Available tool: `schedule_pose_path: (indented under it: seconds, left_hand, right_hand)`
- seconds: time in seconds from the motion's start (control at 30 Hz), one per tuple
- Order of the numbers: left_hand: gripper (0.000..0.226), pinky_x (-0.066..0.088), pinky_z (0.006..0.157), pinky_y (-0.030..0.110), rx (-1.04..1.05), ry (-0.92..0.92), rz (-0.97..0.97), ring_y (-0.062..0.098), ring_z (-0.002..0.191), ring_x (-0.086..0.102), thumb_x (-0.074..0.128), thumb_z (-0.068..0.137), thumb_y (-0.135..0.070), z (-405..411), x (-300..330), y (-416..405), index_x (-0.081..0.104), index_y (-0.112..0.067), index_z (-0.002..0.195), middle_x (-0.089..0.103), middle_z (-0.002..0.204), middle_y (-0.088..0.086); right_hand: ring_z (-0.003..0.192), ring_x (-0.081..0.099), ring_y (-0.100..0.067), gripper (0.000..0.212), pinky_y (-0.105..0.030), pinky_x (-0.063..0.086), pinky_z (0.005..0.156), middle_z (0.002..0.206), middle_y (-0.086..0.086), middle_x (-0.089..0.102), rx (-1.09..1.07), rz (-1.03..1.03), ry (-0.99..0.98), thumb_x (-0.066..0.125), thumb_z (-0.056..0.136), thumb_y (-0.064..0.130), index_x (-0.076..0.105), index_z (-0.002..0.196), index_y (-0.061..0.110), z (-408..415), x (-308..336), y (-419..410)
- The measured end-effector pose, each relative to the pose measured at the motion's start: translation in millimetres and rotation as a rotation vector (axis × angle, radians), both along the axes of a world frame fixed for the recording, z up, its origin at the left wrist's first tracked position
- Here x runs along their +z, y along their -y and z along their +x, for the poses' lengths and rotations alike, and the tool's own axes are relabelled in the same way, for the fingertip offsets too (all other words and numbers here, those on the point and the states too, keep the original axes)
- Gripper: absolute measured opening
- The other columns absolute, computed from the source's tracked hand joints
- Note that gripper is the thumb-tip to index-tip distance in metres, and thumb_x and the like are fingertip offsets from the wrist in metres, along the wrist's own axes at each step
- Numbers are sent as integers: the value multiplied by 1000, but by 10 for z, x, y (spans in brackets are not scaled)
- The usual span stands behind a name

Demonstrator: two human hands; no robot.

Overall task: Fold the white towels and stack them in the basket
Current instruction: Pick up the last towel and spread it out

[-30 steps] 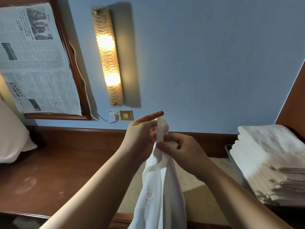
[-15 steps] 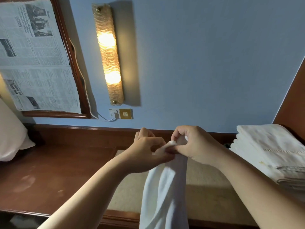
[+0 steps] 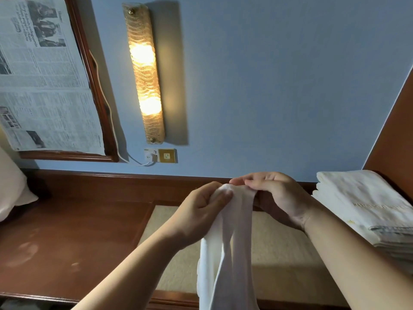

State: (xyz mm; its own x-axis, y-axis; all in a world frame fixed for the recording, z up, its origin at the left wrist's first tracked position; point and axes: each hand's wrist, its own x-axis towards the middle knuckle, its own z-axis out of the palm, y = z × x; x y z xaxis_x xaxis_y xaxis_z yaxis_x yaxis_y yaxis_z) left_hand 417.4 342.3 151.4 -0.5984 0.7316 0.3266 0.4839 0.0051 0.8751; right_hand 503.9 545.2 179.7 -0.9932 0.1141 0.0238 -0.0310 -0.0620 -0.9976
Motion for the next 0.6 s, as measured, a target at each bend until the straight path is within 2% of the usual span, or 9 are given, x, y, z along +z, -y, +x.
schedule_pose_path:
  seconds: [0.07, 0.17, 0.27, 0.33, 0.43, 0.5, 0.6]
  left_hand:
    - [32, 41, 65, 33, 37, 34, 72, 9, 73, 50, 57, 105, -44, -16, 35, -4, 65, -16, 92, 57, 78, -6]
    - [26, 47, 70, 33, 25, 35, 121, 10, 78, 58, 61, 103, -41, -12, 105, -17, 68, -16, 99, 68, 86, -1]
    - [24, 50, 69, 31, 10, 23, 114, 10, 79, 64, 68, 98, -43, 11, 161, -51, 73, -19, 98, 73, 89, 2]
    - [23, 53, 68, 28, 32, 42, 122, 8, 80, 68, 72, 94, -45, 21, 192, -90, 77, -22, 96, 75, 87, -1]
    - [16, 61, 79, 38, 72, 120, 176, 17, 89, 75, 75, 94, -38, 4, 209, -138, 79, -22, 97, 78, 91, 1]
    - [14, 62, 83, 44, 90, 138, 198, 21, 90, 75, 77, 94, -36, -19, 207, -150, 80, -22, 96, 79, 90, 2]
    - [12, 61, 88, 53, 123, 147, 210, 21, 91, 76, 77, 94, -33, -40, 193, -150, 79, -20, 96, 79, 91, 2]
  right_hand:
    - [113, 70, -35, 32, -41, 58, 95, 118, -29, 71, -35, -27, -17, 63, 93, 8, 72, 123, 2, -11, -17, -9]
    - [105, 71, -39, 42, -51, 59, 95, 113, -34, 70, -85, 18, -23, 71, 92, 0, 63, 132, 9, -40, 24, 14]
    - [95, 72, -38, 51, -57, 56, 98, 101, -25, 75, -112, 29, -2, 75, 88, -1, 52, 132, 8, -57, 116, 37]
    - [96, 74, -39, 44, -57, 56, 99, 101, -19, 76, -122, 122, 5, 77, 90, 3, 55, 127, 12, -56, 164, 58]
    - [96, 75, -30, 29, -48, 55, 99, 103, -16, 78, -126, 280, -15, 69, 97, 2, 60, 120, 17, -29, 204, 96]
    - [94, 73, -26, 31, -39, 55, 93, 105, -19, 77, -81, 253, -31, 61, 98, -5, 58, 123, 14, -5, 227, 117]
    - [94, 73, -29, 35, -31, 59, 84, 107, -26, 74, -28, 123, -51, 57, 98, -12, 53, 128, 6, 3, 237, 126]
